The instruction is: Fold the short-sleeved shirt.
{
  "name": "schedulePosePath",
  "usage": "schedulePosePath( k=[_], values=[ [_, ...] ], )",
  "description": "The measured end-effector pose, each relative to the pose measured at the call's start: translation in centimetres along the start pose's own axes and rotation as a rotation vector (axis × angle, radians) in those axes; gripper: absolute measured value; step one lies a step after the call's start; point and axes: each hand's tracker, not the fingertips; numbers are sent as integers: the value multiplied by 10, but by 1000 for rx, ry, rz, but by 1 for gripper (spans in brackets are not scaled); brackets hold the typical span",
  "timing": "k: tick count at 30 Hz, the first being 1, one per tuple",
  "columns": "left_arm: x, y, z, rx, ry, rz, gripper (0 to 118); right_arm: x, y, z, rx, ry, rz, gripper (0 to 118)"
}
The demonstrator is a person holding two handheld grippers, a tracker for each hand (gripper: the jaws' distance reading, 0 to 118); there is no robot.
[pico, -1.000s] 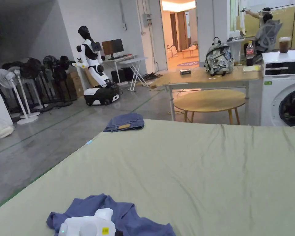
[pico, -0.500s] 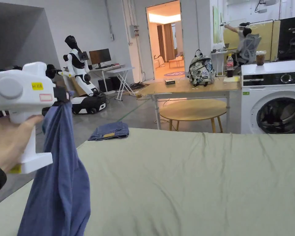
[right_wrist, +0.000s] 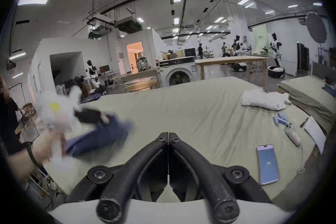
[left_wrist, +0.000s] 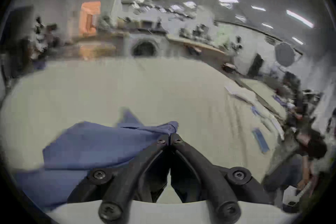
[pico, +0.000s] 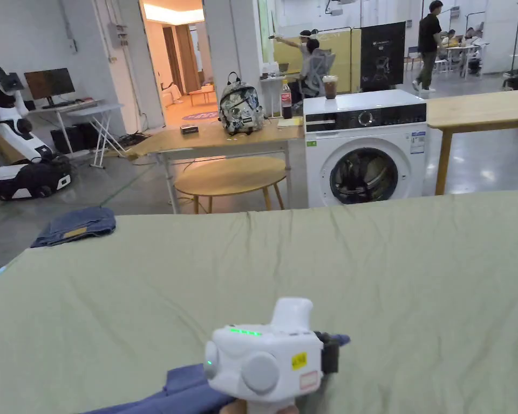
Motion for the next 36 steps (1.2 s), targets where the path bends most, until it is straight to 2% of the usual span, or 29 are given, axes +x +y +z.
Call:
schedulePosePath(
  k=[1, 4, 6, 8, 9, 10, 13, 15, 18, 22, 23, 24, 25, 30, 32, 36],
  values=[
    [29, -18, -24, -94, -63, -15, 0, 6, 0, 5, 0, -24, -2, 0],
    [102, -74, -63, -193, -200, -27, 0, 22, -3, 19, -6, -107, 8, 0],
    [139, -98, -69, -185, -316, -6, 0, 29, -7, 26, -4, -142, 13, 0],
    [169, -112, -70, -199, -349, -60, 3, 37, -10, 29, -11, -158, -5, 0],
    [174, -112, -62, -160, -369, -66, 28, 40, -12, 30, -12, -160, -12, 0],
    [177, -110, -58, -160, -414, -59, 45, 42, -12, 31, -16, -162, -18, 0],
    [160, -89, -23, -48, -462, -42, 47, 42, -13, 30, -18, -160, -16, 0],
    [138, -67, 11, 27, -408, -66, 47, 39, -11, 27, -17, -134, -12, 0],
    [90, -41, 88, 210, -229, -122, 47, 29, -8, 20, -6, -94, 19, 0],
    [38, -41, 200, 434, 168, -206, 45, 16, -3, 16, 17, -6, 73, 0],
    [30, -45, 223, 485, 266, -203, 36, 13, -2, 15, 20, 5, 85, 0],
    [23, -48, 238, 499, 344, -194, 15, 11, -1, 14, 26, 3, 90, 0],
    [17, -55, 252, 503, 419, -174, 1, 8, 1, 12, 23, 11, 95, 0],
    [-22, -83, 302, 472, 457, 6, 0, -3, 6, 9, -1, 63, 123, 0],
    [-35, -89, 310, 485, 508, 46, 0, -7, 3, 3, -11, 50, 151, 0],
    [-78, -78, 298, 286, 575, 111, 0, -8, 0, -3, -30, 64, 161, 0]
  ],
)
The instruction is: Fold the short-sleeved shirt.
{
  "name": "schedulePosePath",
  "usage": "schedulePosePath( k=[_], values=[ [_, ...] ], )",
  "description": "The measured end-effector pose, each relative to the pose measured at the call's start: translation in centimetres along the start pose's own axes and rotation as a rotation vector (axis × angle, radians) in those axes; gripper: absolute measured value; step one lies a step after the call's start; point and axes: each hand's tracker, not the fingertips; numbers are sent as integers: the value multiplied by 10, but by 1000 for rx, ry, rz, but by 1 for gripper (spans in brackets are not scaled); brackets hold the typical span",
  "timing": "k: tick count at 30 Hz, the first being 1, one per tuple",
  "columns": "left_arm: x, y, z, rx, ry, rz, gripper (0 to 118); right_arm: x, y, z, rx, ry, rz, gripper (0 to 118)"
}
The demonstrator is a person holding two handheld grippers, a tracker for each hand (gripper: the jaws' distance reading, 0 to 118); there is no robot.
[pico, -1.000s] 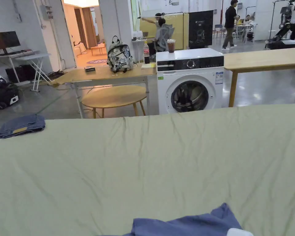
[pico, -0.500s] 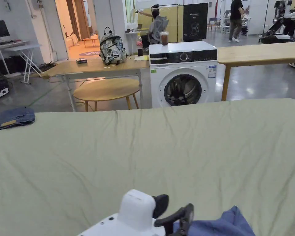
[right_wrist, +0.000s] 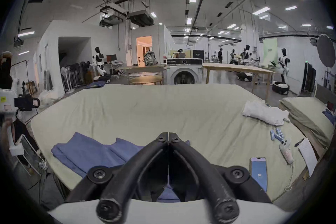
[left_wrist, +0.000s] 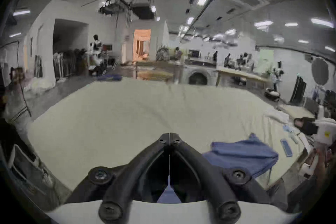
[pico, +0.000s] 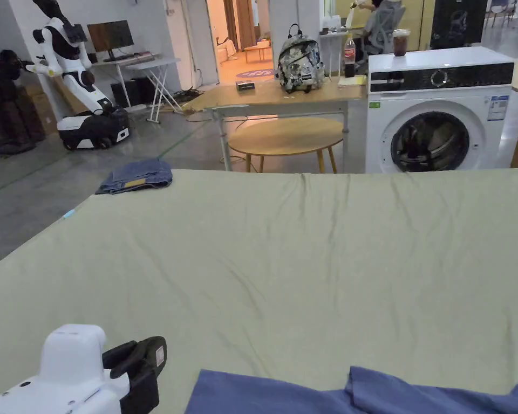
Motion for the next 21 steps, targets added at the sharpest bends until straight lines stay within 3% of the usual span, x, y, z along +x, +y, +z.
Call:
schedulePosePath(
  k=[2, 3, 4, 9, 14, 17, 18, 20, 21],
  values=[
    [-21, 2, -37, -157, -106, 104, 7, 1, -3, 0, -2, 4, 1, 0],
    [-27, -1, -57, -148, -149, 133, 31, 2, -5, 0, -5, 1, -3, 0],
    [-32, -4, -78, -184, -168, 171, 42, 5, -8, -2, -16, 2, -12, 0],
    [-35, -15, -178, -375, -129, 141, 43, 20, -21, -3, -58, -15, -65, 0],
    [-32, -51, -244, -553, -14, 89, 43, 38, -31, 1, -90, -51, -118, 0],
    [-27, -57, -244, -539, -9, 71, 42, 48, -36, 5, -105, -84, -127, 0],
    [-24, -54, -243, -537, -2, 71, 35, 52, -38, 5, -114, -97, -132, 0],
    [-18, -54, -245, -561, -36, 75, 0, 58, -42, 7, -124, -121, -153, 0],
    [-16, -51, -251, -575, -28, 71, 0, 62, -44, 6, -129, -124, -167, 0]
  ],
)
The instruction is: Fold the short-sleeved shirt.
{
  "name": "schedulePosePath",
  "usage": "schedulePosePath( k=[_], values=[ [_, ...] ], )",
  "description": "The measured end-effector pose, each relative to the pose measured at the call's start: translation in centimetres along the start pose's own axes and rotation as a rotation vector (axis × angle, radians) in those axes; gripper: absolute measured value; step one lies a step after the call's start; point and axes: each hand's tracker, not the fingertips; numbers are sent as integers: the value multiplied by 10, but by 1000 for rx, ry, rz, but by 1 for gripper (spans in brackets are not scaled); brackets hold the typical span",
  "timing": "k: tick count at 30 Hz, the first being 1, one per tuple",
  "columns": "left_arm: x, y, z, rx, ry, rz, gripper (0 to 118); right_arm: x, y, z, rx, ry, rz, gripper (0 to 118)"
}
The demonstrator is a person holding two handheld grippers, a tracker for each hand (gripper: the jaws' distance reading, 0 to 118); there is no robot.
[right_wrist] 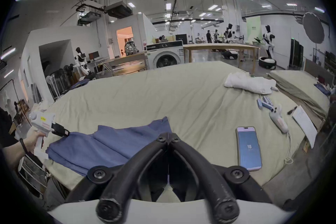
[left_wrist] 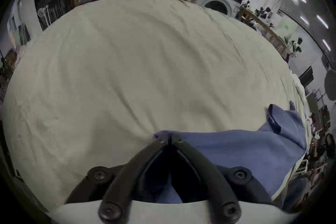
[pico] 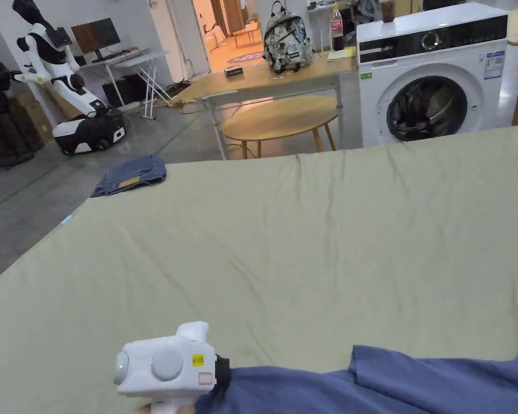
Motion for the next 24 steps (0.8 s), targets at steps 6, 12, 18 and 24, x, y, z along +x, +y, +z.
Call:
schedulePosePath(
  k=[6, 12, 18, 24],
  values=[
    [18, -3, -10, -28, 100, -138, 0, 12, -14, -5, -98, -143, -40, 45],
    [17, -2, -3, -37, 83, -112, 0, 21, -58, -35, -230, -31, -309, 70],
    [20, -12, 5, -23, 63, -91, 0, 17, -83, -85, -329, 6, -373, 27],
    [12, -28, 30, 157, -2, -58, 0, 9, -68, -68, -276, 26, -345, 4]
  ],
)
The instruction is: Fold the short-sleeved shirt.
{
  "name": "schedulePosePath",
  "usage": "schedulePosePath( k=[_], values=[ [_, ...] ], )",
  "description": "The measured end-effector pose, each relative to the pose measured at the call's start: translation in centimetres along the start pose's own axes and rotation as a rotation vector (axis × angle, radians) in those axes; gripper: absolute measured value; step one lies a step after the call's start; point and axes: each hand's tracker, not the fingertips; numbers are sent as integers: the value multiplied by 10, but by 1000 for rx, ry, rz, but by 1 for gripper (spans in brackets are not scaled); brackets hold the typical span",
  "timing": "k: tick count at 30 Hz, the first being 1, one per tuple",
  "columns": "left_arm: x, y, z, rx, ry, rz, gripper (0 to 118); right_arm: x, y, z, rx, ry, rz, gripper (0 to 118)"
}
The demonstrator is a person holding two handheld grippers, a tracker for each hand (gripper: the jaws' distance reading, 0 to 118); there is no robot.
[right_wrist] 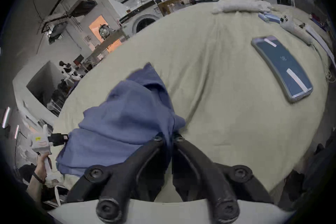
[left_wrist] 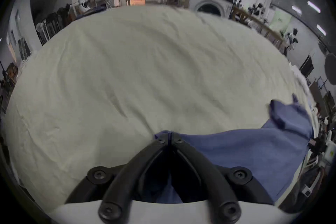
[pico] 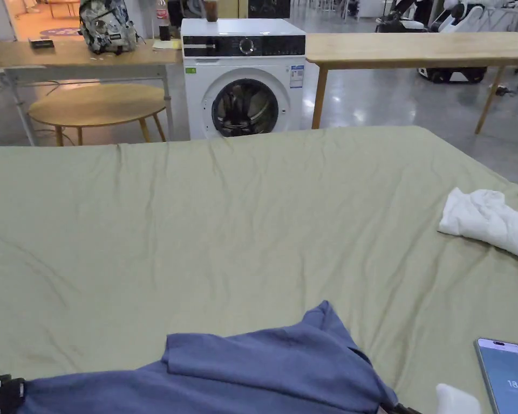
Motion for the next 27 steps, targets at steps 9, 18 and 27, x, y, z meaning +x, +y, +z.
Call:
schedulePosePath(
  k=[9, 18, 27],
  values=[
    [4, 61, 218, 576, -148, -3, 0, -82, 77, 71, 238, 192, 243, 4],
    [-7, 144, 305, 852, -70, -83, 0, -183, 208, 106, 480, 257, 351, 3],
    [-5, 237, 309, 879, -33, -53, 0, -244, 330, 102, 585, 201, 401, 3]
  ],
)
